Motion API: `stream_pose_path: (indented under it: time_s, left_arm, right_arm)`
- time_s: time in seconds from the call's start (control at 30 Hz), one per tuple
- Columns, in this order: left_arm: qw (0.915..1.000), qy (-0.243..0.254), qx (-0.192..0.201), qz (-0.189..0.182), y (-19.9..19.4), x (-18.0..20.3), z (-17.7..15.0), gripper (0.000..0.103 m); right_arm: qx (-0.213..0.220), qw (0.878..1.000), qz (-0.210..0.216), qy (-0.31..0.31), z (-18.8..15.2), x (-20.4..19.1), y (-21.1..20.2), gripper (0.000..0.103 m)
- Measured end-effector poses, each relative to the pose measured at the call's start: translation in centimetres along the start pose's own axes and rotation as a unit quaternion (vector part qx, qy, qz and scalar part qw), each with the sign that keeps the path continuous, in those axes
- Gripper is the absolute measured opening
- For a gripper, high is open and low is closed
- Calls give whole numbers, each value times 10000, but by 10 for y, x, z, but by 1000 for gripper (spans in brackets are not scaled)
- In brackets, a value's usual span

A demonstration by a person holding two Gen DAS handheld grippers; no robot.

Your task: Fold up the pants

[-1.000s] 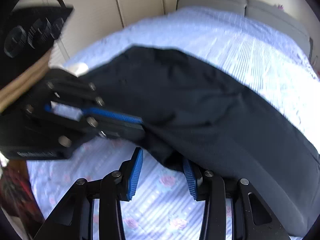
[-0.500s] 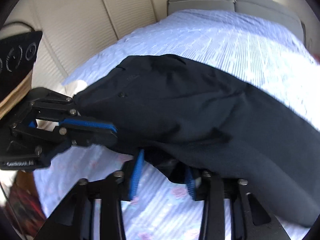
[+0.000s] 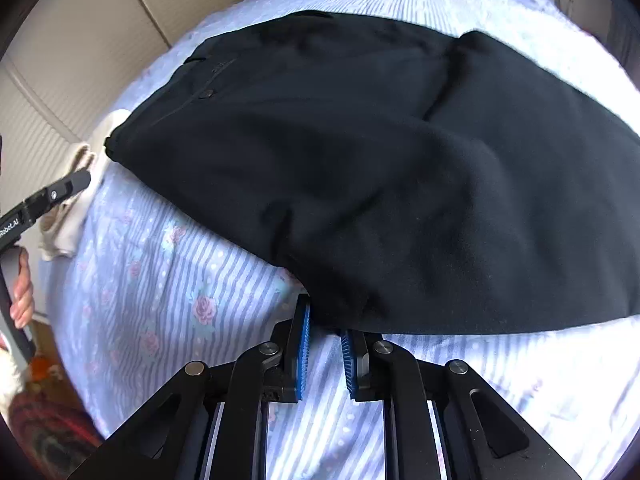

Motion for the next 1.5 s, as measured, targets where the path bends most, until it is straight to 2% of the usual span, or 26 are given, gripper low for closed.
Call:
stream_pose_path:
  time_s: [0.1, 0.17, 0.23, 0.37, 0.57, 0.6, 0.67, 0.77, 0.87, 1.0, 1.13, 1.27, 1.33, 1.4, 1.47, 1.5]
  left_arm:
    - [9987, -420, -77, -288, 14, -9, 2, 72]
    - [9976, -530, -98, -442, 21, -12, 6, 72]
    - [9961, -677, 13, -570, 24, -10, 15, 74]
    - [9855, -1446, 115, -877, 29, -18, 33, 83]
    - [9755, -2051, -95, -788, 62, -28, 50, 82]
    - [9755, -2064, -87, -756, 64, -29, 50, 80]
    - [9754, -2088, 9, -699, 67, -29, 51, 48]
    - [9787, -1948, 91, -637, 61, -32, 49, 33]
    - [9819, -1731, 262, -719, 41, -31, 42, 29]
    - [9881, -1431, 217, -513, 33, -31, 27, 30]
    - [9864, -1567, 24, -505, 47, -39, 18, 31]
    - [9855, -1619, 56, -510, 42, -41, 19, 31]
    - [9872, -1545, 70, -400, 42, -41, 17, 32]
    - [9868, -1580, 28, -342, 44, -42, 13, 37]
    - [9884, -1516, -93, -10, 44, -43, 9, 57]
    - [9885, -1495, -121, 198, 40, -43, 6, 63]
  right_arm:
    - [4, 9996, -104, 271, 1, 0, -3, 16]
    - [-19, 9992, -206, 348, 1, -1, 0, 17]
    - [-48, 9987, -323, 399, 3, 0, 4, 17]
    - [-191, 9954, -474, 811, 10, -2, 7, 18]
    - [-271, 9926, -767, 899, 20, -10, 14, 19]
    - [-287, 9925, -779, 900, 20, -11, 14, 19]
    - [-292, 9925, -810, 863, 20, -13, 15, 19]
    - [-308, 9932, -760, 830, 18, -16, 14, 19]
    - [-273, 9943, -764, 693, 15, -20, 10, 19]
    - [-285, 9960, -711, 466, 7, -32, 4, 19]
    - [-273, 9956, -841, 320, 4, -40, 3, 19]
    - [-247, 9956, -847, 313, 3, -46, 1, 19]
    - [-276, 9959, -804, 306, 0, -50, 1, 19]
    - [-299, 9959, -802, 277, 0, -51, 4, 21]
    - [-431, 9959, -762, 219, 1, -43, 7, 32]
    - [-507, 9961, -702, 197, 0, -44, 8, 36]
Point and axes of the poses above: each gripper's, at about its wrist camera, not at the fingertips, and y roughly the way its jaws point, x to its right, z to its top, the point moved 9 cm from there along y, roughly the way its jaws point, and after that the axes turned 12 degrees about -x, right-handed, at the moved point
